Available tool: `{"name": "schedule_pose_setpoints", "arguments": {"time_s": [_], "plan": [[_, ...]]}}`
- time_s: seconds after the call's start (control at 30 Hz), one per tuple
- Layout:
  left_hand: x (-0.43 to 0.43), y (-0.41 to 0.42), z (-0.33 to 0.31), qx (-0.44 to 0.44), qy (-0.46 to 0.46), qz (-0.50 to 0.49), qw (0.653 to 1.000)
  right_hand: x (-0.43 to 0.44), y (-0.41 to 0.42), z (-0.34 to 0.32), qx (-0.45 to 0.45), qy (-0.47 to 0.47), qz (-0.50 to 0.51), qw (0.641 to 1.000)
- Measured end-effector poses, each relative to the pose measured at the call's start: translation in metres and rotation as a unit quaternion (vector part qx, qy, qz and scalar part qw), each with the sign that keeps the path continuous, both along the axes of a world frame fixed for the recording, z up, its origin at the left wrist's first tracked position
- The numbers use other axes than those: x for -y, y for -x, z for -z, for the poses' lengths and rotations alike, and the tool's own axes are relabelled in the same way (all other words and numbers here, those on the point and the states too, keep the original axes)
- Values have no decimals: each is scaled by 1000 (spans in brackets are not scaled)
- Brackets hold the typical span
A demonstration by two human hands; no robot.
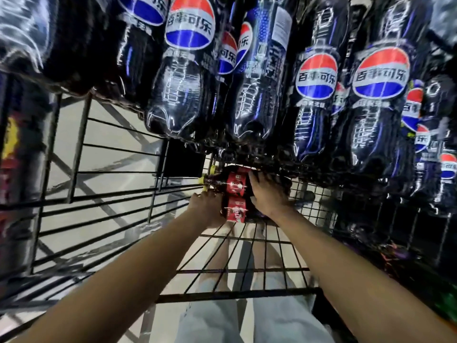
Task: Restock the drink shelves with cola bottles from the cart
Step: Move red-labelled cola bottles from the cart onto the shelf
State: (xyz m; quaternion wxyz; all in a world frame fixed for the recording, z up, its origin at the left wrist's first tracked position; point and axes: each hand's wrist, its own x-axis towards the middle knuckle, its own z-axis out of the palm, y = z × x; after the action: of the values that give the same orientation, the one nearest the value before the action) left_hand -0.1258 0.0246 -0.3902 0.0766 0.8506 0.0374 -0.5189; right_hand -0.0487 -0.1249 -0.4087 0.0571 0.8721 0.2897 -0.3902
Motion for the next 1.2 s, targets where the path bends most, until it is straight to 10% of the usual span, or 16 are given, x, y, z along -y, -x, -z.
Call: {"name": "schedule_pose_setpoints", "arguments": {"time_s": [0.6,1.2], "plan": [[1,-2,-61,10,164,-53,985,42,10,-69,-40,-55,115,991],[2,-11,-211,255,206,-209,921,104,44,-226,138,-229,214,940]]}}
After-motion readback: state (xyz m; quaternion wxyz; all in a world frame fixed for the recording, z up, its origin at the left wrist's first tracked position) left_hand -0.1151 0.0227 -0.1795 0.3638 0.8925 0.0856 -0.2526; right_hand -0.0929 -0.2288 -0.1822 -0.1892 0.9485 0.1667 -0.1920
